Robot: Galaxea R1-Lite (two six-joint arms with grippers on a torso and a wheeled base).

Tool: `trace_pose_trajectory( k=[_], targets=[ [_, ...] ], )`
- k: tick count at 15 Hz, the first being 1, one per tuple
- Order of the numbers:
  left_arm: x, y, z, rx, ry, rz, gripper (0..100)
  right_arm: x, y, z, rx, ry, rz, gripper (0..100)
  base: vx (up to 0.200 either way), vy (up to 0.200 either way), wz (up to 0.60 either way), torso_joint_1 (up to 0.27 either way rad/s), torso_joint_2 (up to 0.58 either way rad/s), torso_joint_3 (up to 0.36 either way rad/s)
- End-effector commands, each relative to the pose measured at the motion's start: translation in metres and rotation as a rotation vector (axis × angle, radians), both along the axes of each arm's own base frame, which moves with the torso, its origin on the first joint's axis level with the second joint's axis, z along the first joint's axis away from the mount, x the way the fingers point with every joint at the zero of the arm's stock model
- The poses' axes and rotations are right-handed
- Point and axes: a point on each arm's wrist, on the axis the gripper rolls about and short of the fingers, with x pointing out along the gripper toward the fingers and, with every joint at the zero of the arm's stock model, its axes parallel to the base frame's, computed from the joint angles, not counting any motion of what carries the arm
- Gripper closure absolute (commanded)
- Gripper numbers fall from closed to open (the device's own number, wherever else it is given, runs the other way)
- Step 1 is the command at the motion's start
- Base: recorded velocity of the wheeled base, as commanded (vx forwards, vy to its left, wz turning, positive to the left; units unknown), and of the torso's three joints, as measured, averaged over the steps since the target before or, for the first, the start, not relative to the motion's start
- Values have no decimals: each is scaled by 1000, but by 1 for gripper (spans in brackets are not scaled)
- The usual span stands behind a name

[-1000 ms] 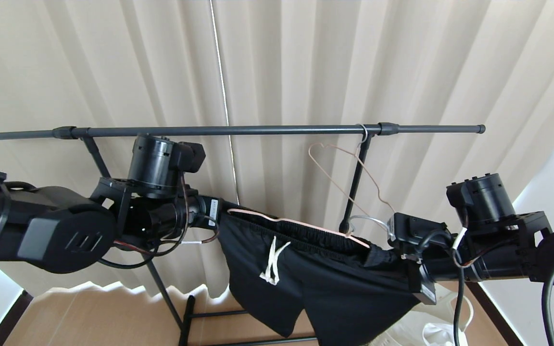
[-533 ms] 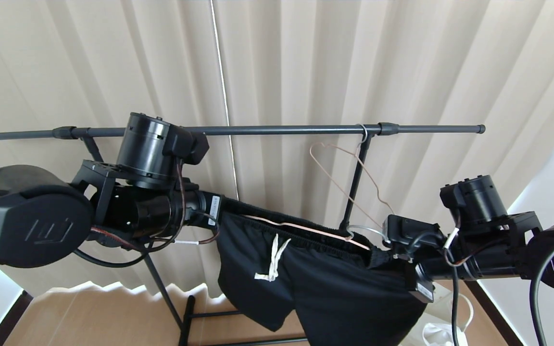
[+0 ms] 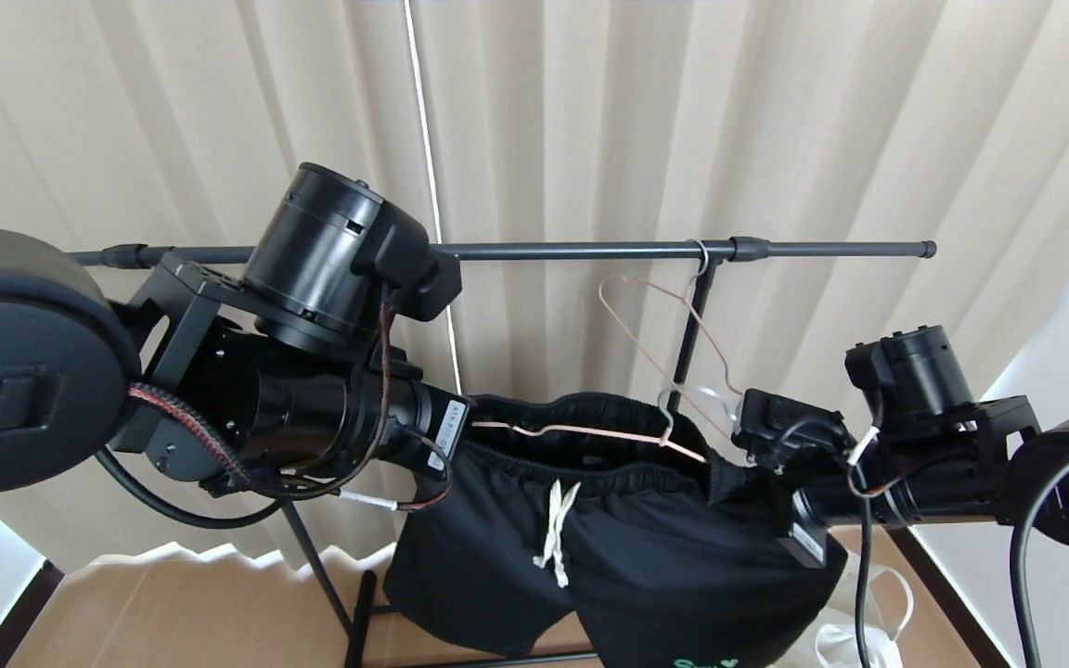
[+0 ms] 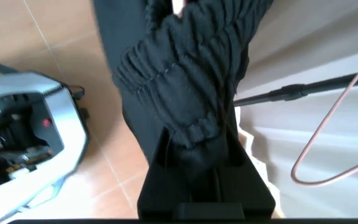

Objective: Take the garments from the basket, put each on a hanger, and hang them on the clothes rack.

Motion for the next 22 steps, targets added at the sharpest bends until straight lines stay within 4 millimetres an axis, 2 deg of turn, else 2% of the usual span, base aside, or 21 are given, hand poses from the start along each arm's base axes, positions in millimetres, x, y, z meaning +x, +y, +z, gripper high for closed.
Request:
trace_pose_trajectory(
  k=[1, 6, 9, 12, 16, 18, 22],
  targets=[
    [-1, -9, -3, 10, 18, -21, 100, -5, 7, 15, 67, -1, -30, 100, 0, 0, 0, 0, 0, 0],
    [1, -19, -13, 3, 52, -13, 100, -13, 11, 26, 103, -17, -27, 100, 0, 0, 0, 0, 0, 0],
    [1, -23, -2, -44, 67, 7, 100, -15, 16, 21, 89, -4, -14, 100, 0, 0, 0, 0, 0, 0],
    [-4, -21, 26, -143, 143, -10, 100, -12, 18, 13, 55, 12, -31, 100, 0, 0, 0, 0, 0, 0],
    [-9, -19, 36, -171, 139, -26, 100, -3, 23, -1, 32, 52, -35, 100, 0, 0, 0, 0, 0, 0],
    [-13, -18, 42, -184, 126, -34, 100, -2, 23, -1, 30, 50, -40, 100, 0, 0, 0, 0, 0, 0],
    [-18, -21, 23, -134, 177, -46, 100, 1, 25, 7, 106, 2, -68, 100, 0, 0, 0, 0, 0, 0]
  ],
)
